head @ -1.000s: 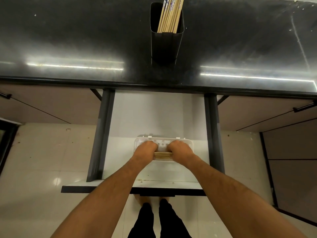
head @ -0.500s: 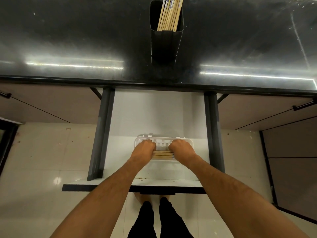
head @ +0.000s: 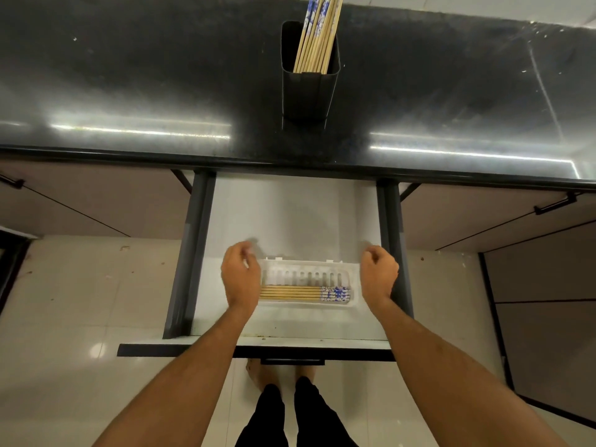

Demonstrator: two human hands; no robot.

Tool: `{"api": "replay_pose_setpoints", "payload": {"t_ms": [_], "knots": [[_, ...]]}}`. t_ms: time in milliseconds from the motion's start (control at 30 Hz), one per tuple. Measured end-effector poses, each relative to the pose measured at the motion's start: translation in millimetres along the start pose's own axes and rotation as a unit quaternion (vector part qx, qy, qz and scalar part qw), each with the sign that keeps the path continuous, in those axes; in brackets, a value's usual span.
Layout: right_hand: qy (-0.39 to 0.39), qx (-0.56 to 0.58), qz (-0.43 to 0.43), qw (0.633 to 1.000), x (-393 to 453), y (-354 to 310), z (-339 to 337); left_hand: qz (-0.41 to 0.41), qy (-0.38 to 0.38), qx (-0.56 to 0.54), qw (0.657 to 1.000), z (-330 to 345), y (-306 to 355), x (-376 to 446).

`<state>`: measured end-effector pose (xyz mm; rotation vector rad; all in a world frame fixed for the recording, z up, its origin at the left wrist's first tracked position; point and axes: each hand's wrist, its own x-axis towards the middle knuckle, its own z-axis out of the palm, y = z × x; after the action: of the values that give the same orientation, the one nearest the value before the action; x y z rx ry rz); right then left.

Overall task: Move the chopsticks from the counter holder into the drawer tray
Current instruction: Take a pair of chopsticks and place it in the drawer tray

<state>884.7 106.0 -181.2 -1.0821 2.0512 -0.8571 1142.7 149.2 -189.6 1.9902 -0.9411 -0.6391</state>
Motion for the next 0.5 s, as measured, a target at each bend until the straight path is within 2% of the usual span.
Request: {"api": "replay_pose_setpoints", "payload": {"t_ms": [100, 167, 267, 500], "knots": [[-0.009, 0.011, 0.220, 0.975, 8, 10, -3, -0.248, 0.009, -0.002, 0.969, -3, -14, 12], [-0.049, 0.001, 0.263, 0.964, 4, 15, -2, -0.349, -0.037, 0.022, 0.936, -6, -22, 14], [-0.085, 0.007, 0.268, 0.960, -5, 17, 1, -0.382, -0.086, 0.013, 0.920, -6, -32, 9], [-0.123, -0.025, 0.261, 0.957, -12, 14, 6, -0.358, -0.113, 0.014, 0.927, -4, -30, 4]]}}
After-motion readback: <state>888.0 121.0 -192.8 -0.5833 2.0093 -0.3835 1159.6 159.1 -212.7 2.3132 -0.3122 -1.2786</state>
